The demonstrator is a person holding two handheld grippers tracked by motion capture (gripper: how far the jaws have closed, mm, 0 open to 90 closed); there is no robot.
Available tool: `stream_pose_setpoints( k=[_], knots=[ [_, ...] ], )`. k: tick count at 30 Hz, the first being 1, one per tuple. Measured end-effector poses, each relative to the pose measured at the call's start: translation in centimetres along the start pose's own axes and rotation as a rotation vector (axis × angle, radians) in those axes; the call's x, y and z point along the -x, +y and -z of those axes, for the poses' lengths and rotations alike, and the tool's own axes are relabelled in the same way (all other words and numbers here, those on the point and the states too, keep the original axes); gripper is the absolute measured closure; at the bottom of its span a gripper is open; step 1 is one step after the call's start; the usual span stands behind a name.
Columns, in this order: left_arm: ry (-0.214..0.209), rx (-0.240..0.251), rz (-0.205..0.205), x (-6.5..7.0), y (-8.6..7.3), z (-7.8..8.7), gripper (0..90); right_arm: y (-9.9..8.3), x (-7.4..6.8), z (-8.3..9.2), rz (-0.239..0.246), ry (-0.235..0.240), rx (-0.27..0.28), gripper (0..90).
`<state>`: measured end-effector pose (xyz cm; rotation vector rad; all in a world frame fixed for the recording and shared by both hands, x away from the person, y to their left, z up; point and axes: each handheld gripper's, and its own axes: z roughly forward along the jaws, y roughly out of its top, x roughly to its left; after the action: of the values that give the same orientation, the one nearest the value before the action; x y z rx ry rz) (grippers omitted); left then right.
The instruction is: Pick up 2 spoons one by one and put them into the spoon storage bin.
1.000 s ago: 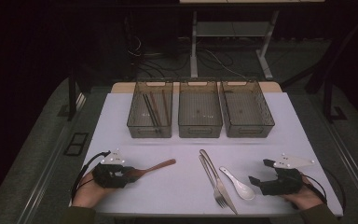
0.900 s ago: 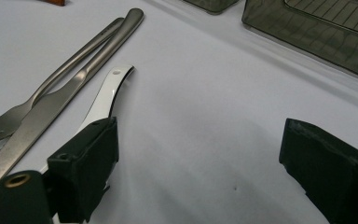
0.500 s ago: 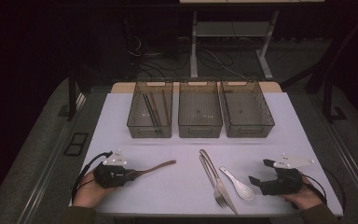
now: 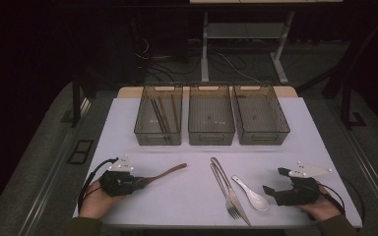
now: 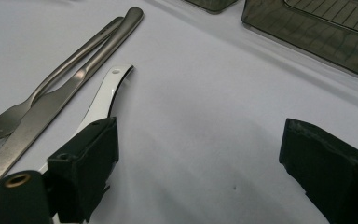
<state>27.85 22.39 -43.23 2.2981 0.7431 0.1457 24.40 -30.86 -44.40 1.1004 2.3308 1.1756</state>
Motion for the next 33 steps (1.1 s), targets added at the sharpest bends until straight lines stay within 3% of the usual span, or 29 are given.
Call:
stream_pose_setpoints(
  k=[4, 14, 33],
  knots=[
    [0.013, 0.024, 0.03, 0.2, 0.5, 0.1, 78.3, 0.0, 0.0, 0.0, 0.0, -0.002, 0.002, 12.0],
    [0.023, 0.065, 0.045, 0.7, 1.9, -0.1, 78.4, 0.0, 0.0, -0.1, -0.003, -0.006, 0.002, 12.0],
    [0.018, 0.104, 0.037, 0.8, 4.2, -1.3, 78.4, 0.0, 0.0, -0.1, -0.003, -0.009, 0.003, 12.0]
  ],
)
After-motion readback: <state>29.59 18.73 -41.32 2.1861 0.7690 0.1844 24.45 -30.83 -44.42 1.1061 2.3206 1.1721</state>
